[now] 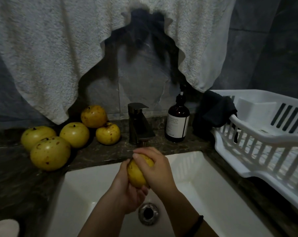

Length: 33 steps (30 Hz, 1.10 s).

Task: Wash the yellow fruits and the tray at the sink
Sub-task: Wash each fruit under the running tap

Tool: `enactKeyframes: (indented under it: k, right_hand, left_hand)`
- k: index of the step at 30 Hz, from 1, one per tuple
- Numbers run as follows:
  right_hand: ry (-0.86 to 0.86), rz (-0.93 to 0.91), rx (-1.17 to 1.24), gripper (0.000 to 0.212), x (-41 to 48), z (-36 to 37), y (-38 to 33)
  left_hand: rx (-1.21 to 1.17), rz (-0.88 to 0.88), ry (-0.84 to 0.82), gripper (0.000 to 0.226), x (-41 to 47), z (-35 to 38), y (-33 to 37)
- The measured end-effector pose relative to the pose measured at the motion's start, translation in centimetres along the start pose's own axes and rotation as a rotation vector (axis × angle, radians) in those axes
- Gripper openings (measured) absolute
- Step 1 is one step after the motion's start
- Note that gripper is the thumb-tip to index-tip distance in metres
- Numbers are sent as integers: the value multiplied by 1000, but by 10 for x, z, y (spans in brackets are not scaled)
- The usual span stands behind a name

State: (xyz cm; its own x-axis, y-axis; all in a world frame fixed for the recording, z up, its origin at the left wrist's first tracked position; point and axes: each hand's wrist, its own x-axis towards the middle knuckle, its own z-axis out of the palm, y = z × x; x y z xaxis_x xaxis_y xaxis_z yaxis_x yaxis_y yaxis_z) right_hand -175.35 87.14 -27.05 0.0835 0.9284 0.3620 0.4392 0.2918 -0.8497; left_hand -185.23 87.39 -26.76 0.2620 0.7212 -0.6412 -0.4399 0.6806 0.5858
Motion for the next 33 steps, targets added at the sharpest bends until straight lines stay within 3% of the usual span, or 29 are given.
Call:
enactKeyframes:
  k: [4, 8, 13, 15, 20, 23, 27, 33]
  right_hand:
    - [21, -66, -144, 41, -3, 6, 0]
    - [5, 139, -99, 37, 0, 7, 2]
    - [-16, 343, 69, 59, 1, 7, 2]
    - [-29, 402, 116, 57, 2, 6, 1]
    - [-23, 370, 31, 50, 1, 2, -2]
    - [21, 461, 63, 51, 2, 1, -2]
    - [-65, 384, 44, 54, 2, 3, 0]
    - [-110, 444, 231, 49, 8, 7, 3]
  left_hand:
    - [-43, 80, 22, 53, 1, 2, -3]
    - [-31, 173, -46, 55, 3, 4, -2]
    - [257, 652, 112, 33, -1, 7, -2]
    - [287, 730, 108, 33, 0, 6, -3]
    - [323, 744, 104, 34, 0, 4, -3]
    - [268, 686, 107, 31, 1, 3, -1]
    - [271, 682, 112, 35, -2, 4, 0]
    - [266, 684, 97, 39, -6, 4, 0]
